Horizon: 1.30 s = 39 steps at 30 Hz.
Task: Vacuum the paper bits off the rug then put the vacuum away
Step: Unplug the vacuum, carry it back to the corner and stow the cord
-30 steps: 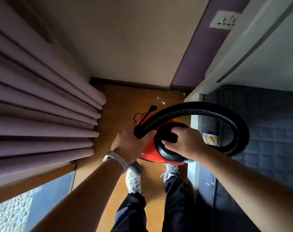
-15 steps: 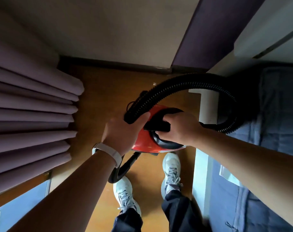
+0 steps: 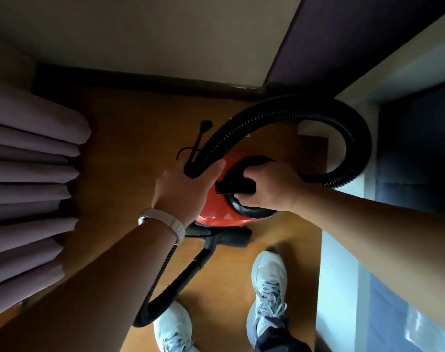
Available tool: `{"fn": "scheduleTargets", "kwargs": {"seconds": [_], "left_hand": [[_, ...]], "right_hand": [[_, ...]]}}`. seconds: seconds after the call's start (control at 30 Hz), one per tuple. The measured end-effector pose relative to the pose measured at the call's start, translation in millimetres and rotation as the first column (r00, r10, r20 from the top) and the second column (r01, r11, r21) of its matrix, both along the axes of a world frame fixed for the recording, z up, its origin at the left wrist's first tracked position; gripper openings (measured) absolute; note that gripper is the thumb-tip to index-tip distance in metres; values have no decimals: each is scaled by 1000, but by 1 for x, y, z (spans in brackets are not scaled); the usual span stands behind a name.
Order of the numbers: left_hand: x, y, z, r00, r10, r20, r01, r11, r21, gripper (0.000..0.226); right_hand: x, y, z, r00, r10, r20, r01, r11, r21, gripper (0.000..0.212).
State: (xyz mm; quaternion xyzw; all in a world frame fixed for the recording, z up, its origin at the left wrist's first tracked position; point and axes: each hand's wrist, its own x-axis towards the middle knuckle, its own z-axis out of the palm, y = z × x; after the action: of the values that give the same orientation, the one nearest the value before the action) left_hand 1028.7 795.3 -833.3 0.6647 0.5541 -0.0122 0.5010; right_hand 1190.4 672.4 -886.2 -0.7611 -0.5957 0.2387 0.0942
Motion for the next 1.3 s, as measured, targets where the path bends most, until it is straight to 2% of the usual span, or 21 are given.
{"fn": "scheduleTargets", "kwargs": {"seconds": [0.17,0.37,0.47,0.63,0.77,0.83,1.03,1.2,1.3], "left_hand": [[1,19,-43,1000,-20,-5,20,1000,9,47],[5,33,-62,989,-126,-73,133,986,101,44],[5,35,-62,987,-149,-57,156,979,132,41],[-7,35,-56,976,-208,-70,214,972,93,39],[-20,37,-53,972,-232,-39,235,969,79,44],[-24,35,-48,975,-222,-12,222,969,112,40],[-46,26,-48,982,-187,21,182,972,148,26],[-67,47,-31,991,-93,-95,114,963,246,29],[-94,62,-25,981,-109,-158,148,954,261,29]], "right_hand": [[9,2,-39,995,100,-8,-98,987,125,36],[22,3,-45,989,144,39,-149,968,201,38],[17,1,-44,987,144,70,-156,966,205,40],[13,2,-35,986,146,86,-156,981,119,38],[9,3,-24,978,174,110,-170,984,-48,33],[6,3,-18,973,185,139,-168,977,-128,27],[-11,-5,-15,961,154,232,-143,988,-61,33],[-37,-5,-6,969,114,220,-115,993,-10,45],[-47,-3,4,972,127,197,-124,992,-26,44]]}}
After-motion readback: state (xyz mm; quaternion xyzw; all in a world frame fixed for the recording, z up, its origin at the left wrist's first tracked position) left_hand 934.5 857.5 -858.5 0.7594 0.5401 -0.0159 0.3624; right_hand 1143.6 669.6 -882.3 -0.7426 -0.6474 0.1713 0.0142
